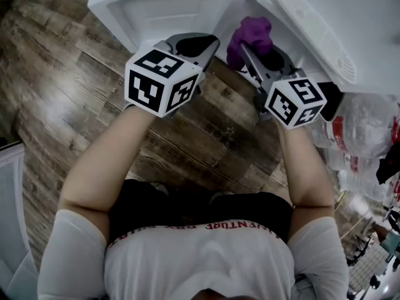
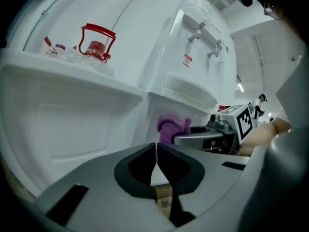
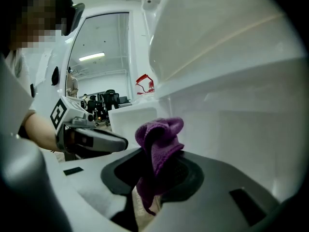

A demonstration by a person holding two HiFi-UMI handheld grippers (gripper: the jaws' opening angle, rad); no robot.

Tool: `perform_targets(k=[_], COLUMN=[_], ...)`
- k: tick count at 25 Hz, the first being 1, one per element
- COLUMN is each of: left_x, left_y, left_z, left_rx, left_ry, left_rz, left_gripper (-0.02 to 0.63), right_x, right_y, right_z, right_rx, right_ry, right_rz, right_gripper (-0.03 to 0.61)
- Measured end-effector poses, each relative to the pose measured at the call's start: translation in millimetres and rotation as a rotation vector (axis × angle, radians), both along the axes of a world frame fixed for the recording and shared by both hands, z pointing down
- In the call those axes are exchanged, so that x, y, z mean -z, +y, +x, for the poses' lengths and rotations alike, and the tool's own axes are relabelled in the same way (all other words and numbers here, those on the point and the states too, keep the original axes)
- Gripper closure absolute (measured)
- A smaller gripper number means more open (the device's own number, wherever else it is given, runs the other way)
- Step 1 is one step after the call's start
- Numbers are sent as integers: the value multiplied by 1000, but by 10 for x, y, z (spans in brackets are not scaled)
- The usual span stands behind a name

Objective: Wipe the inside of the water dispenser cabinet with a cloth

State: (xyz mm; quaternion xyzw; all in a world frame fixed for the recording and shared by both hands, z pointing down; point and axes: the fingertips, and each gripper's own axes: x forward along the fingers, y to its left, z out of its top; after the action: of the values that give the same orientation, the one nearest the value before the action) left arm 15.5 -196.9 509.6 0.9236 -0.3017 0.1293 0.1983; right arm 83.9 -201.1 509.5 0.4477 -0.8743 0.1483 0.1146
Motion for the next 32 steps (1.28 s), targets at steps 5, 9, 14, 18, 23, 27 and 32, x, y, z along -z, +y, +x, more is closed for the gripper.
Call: perform_targets(k=[5, 9, 14, 18, 23, 27, 32], left_x=[163, 420, 947, 1618, 2787, 3886, 5241], left_y=[59, 271, 609, 984, 1281, 1478, 1725], left_z=[-97, -175, -208, -234, -492, -646, -760], left_rx=[-17, -23, 2, -1, 21, 74, 48], left_ry=[1, 30, 8, 27, 51, 100, 134], left_rz=[-30, -45, -35, -91, -124, -122, -121], left_gripper=[580, 580, 580, 580, 580, 580, 580], right_x=[191, 468, 1123, 1804, 2837, 3891, 5293], right_y=[230, 512, 893, 1235, 1633, 1814, 2010], right_z=[-21, -106, -300, -416, -504, -622, -768], right_rx=[55, 118, 194, 230, 232, 214, 207], right_ry=[0, 6, 26, 1, -21, -60, -109], right_rz=[-23, -12, 41, 2, -72, -94, -50], right_gripper=[474, 474, 474, 474, 474, 474, 474])
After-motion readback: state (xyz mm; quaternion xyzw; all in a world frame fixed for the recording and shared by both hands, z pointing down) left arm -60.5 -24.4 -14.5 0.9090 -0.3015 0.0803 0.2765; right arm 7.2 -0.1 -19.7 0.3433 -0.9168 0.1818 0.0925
